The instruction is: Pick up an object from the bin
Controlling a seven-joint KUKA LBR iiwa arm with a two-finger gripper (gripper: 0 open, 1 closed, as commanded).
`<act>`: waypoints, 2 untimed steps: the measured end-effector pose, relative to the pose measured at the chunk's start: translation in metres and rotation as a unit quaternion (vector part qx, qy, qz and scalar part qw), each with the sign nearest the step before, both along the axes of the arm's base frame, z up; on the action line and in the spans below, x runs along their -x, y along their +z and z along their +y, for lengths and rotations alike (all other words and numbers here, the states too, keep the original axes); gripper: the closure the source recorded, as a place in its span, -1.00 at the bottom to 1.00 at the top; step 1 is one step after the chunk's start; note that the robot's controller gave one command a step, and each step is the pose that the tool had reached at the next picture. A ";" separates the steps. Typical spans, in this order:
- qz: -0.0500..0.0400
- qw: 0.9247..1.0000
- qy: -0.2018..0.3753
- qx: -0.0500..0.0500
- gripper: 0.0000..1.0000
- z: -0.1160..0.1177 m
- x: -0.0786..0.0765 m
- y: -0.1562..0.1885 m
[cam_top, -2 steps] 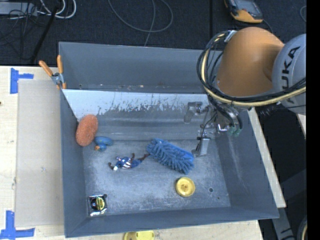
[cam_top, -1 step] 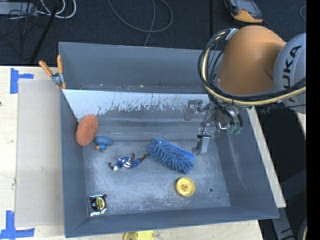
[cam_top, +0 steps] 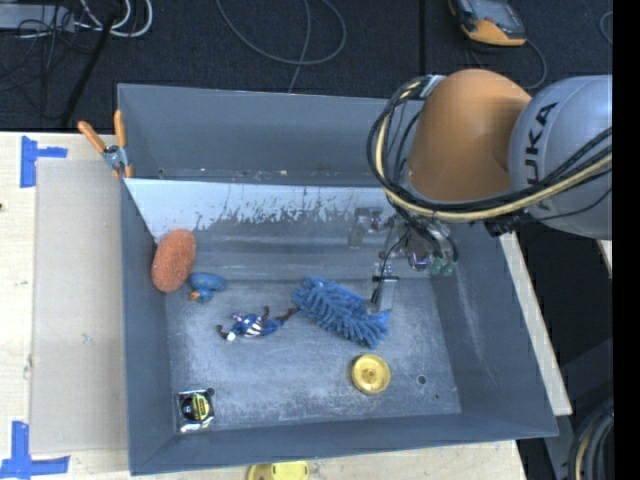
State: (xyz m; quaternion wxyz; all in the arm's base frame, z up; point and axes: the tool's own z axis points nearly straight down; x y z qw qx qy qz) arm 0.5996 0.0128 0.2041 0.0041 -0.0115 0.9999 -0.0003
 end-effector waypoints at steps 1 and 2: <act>0.004 0.999 0.036 0.000 -1.00 0.002 0.012 -0.079; 0.003 1.000 0.004 -0.001 1.00 0.009 0.001 -0.102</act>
Offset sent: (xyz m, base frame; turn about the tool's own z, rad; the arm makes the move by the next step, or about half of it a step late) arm -0.0011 0.0084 -0.1017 -0.0080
